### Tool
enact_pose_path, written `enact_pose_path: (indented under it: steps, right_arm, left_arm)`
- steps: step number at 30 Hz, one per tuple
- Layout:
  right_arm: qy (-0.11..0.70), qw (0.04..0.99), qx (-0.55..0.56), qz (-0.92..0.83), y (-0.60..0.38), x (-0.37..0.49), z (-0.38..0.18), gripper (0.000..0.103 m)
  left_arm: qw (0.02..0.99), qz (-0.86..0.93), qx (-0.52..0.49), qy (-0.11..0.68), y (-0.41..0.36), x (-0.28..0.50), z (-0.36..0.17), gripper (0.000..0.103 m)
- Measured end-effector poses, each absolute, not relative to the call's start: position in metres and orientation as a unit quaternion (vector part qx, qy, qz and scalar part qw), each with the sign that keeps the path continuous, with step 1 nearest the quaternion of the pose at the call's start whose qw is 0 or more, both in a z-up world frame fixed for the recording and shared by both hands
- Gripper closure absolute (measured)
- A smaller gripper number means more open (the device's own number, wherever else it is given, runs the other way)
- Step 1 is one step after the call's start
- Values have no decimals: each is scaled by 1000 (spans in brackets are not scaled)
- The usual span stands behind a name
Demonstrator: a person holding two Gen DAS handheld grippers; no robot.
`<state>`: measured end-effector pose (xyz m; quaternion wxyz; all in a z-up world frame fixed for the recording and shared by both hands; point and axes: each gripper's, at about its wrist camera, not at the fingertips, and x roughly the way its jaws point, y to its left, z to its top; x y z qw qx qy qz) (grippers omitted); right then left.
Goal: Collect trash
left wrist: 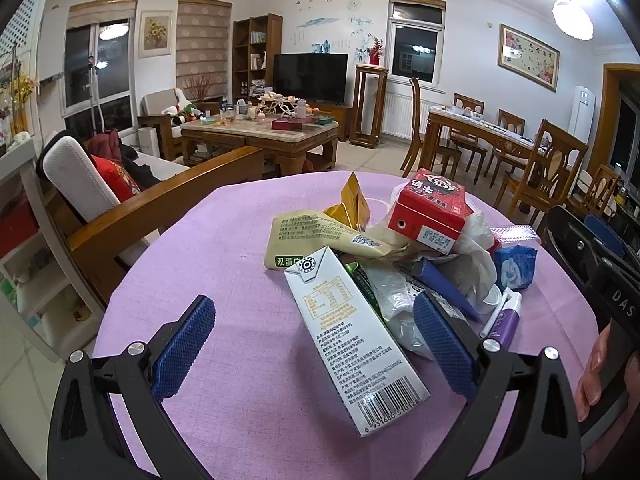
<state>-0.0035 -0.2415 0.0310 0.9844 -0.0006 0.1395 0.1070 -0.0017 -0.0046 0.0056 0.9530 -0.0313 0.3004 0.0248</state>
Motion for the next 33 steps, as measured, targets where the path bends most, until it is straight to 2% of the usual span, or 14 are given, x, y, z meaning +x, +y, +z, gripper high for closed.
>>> enact_pose_path:
  steps: [22, 29, 33]
  right_arm:
    - [149, 982, 19, 111, -251, -1, 32, 4]
    - [151, 981, 29, 115, -257, 0, 34, 4]
    - [150, 981, 37, 118, -259, -1, 34, 4]
  left_arm:
    - [953, 29, -25, 300, -4, -3, 3, 5]
    - [946, 16, -80, 313, 16, -1, -3, 5]
    - [947, 23, -64, 313, 10, -3, -3, 5]
